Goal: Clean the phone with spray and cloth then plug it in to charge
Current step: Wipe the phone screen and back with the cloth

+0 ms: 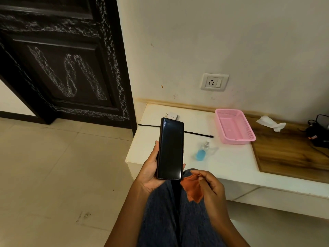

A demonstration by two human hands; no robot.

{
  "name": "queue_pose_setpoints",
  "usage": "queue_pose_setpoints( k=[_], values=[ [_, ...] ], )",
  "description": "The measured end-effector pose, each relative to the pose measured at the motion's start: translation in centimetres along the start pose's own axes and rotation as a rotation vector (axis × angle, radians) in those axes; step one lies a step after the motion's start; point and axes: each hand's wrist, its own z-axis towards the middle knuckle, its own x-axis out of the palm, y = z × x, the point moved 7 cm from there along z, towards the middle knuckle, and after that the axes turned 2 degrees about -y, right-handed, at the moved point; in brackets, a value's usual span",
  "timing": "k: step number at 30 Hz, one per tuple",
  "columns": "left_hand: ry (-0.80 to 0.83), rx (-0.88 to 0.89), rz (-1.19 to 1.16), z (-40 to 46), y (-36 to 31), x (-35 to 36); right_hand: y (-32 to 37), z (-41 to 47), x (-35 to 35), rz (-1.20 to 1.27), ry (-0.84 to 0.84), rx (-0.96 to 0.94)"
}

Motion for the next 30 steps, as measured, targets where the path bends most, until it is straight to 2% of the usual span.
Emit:
queue_pose_setpoints(
  k=[11,15,17,20,24,30],
  values=[
    [0.007,-0.009,-0.05,-0.1,0.0,-0.3,0.0,0.7,-0.5,0.03,-0.078,0.041],
    [-0.012,-0.004,-0.11,0.1,-0.1,-0.7,-0.6,0.9,0.1,0.149,-0.073,0.227],
    [-0.039,-0.001,-0.112,0.4,0.0,-1.2,-1.2,1.0,0.7,0.115,-0.036,0.335],
    [-0.09,-0.003,-0.1,0.8,0.2,-2.0,-1.4,1.1,2.0,0.036,0.084,0.405],
    [-0.161,-0.007,-0.073,1.8,0.2,-3.0,-1.7,0.9,4.2,0.148,0.216,0.523],
    [-0.217,-0.051,-0.106,3.9,0.2,-4.6,-3.3,1.7,4.6,0.255,0.149,0.638]
  ],
)
